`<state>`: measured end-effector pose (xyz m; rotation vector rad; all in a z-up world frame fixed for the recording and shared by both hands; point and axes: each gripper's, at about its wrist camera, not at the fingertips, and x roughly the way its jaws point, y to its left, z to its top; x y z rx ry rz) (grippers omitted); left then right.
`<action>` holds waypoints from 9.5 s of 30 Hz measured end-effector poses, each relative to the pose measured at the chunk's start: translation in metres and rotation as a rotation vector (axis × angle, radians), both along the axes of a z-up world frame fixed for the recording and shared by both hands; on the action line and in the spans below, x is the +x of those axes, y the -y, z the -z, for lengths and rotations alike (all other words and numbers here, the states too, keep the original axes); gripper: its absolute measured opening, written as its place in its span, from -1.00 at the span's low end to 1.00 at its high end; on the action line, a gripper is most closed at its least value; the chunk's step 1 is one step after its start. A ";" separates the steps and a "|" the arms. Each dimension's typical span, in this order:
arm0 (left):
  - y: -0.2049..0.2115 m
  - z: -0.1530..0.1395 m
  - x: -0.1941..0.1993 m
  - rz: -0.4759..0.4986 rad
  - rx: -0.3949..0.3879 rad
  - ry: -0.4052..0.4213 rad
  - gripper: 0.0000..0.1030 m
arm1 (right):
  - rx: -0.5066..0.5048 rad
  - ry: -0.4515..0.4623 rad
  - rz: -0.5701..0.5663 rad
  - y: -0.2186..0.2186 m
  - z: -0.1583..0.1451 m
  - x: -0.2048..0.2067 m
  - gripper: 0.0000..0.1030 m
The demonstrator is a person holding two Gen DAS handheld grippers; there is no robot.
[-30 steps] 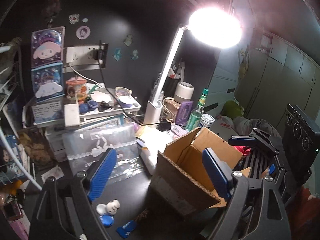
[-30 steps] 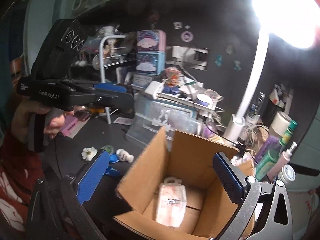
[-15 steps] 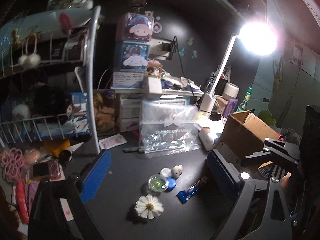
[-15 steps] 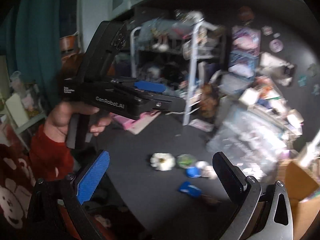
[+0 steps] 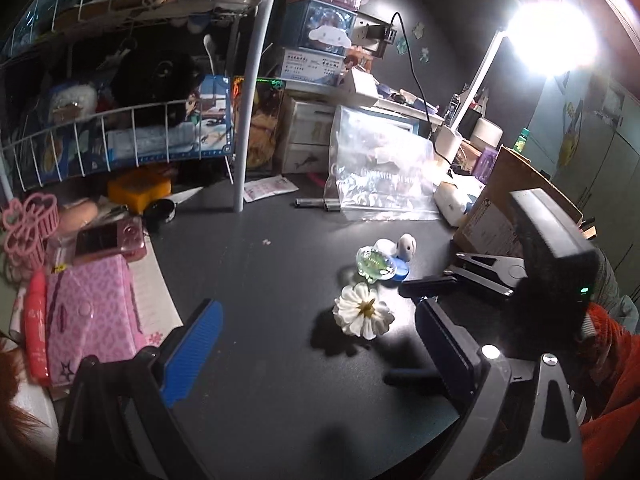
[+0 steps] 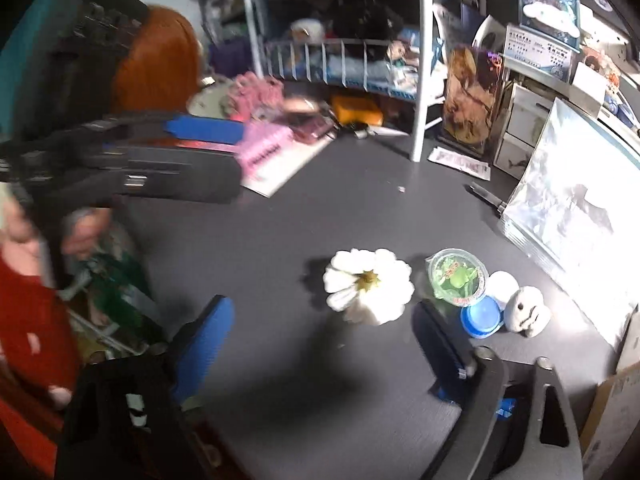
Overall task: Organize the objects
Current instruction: 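Move the right gripper to the white daisy flower and grasp it, then carry the daisy flower into the cardboard box and open the right gripper, then grasp the blue chocolate bar on the desk with the right gripper, then carry the chocolate bar into the cardboard box and release it, then move the right gripper to the green round container and close around it, then close the right gripper on the green round container and lift it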
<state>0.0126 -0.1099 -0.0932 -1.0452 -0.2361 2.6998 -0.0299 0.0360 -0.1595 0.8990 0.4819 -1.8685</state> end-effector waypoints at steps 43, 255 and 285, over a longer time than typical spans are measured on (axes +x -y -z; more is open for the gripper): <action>-0.092 -0.074 -0.021 0.302 0.023 -0.046 -0.30 | -0.105 -0.158 -0.002 -0.037 -0.098 0.010 -0.58; -0.017 -0.027 -0.015 -0.022 0.138 -0.057 0.69 | 0.042 0.019 0.174 -0.023 -0.013 -0.087 -0.19; -0.016 -0.027 -0.009 0.003 0.121 -0.015 0.69 | 0.064 -0.047 0.119 0.003 0.004 -0.076 -0.21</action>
